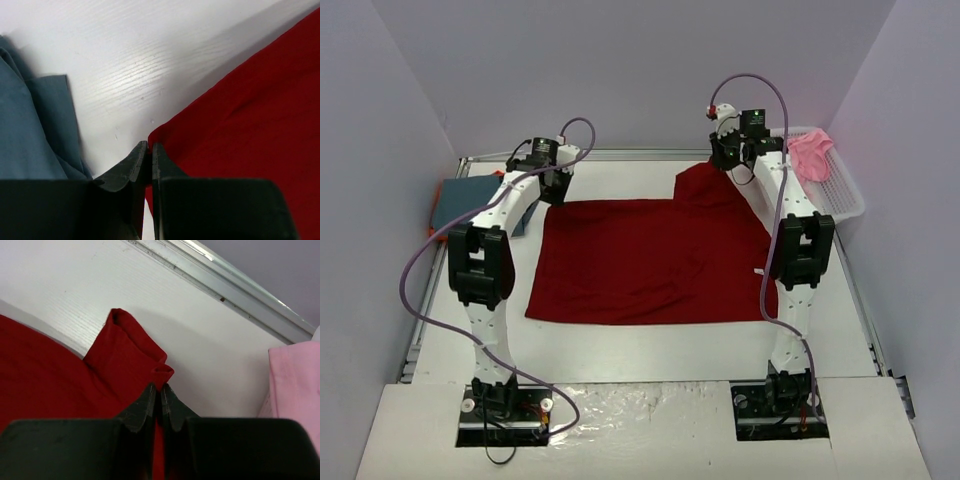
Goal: Fold and stack the t-shirts
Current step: Grap the side of the flattened tshirt furthest away from the robot with both arms, then fold the other side of the tshirt into a rectangle
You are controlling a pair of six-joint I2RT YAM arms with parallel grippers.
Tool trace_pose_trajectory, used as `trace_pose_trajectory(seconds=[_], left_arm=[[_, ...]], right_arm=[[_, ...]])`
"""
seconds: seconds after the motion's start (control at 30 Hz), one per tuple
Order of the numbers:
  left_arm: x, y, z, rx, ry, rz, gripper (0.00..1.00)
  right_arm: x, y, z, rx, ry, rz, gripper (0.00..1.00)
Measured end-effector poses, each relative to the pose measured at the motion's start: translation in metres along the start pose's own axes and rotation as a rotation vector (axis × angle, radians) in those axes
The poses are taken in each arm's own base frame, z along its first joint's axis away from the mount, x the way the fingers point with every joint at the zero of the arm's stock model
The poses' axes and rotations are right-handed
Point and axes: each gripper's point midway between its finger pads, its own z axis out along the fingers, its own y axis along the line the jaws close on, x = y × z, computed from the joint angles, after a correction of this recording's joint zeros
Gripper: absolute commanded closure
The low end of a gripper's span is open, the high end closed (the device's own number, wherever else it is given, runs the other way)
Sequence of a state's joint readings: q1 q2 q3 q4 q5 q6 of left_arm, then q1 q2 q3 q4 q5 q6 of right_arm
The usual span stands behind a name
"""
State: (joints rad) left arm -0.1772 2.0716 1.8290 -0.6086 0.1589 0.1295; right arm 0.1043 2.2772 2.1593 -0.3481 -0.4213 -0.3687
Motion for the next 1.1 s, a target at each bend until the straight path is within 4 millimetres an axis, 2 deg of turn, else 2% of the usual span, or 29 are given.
trace_pose_trajectory(seconds=[0.23,0.37,0.77,0.9,1.1], left_arm=[[-0.003,0.001,-0.032,-0.012,-0.046,0.003,0.98],[0.002,0.002,-0.046,-0.016,-0.057,0.010,0.98],[0.037,-0.004,-0.049,0.013,-0.009,0.034,0.98],[0.044,-0.007,-0.050,0.024,-0.001,0.037,0.98],[0.048,-0.011,-0.059,0.036,-0.012,0.053,0.98]], right_arm=[[0.016,0.014,-0.026,-0.010,0.044,0.015,1.00],[0.019,0.021,-0.043,-0.011,0.052,0.018,1.00],[0.000,0.036,-0.107,0.009,0.006,-0.007,1.00],[0.010,0.044,-0.119,-0.002,0.033,-0.014,1.00],[0.040,0.057,-0.129,-0.029,0.104,-0.007,1.00]])
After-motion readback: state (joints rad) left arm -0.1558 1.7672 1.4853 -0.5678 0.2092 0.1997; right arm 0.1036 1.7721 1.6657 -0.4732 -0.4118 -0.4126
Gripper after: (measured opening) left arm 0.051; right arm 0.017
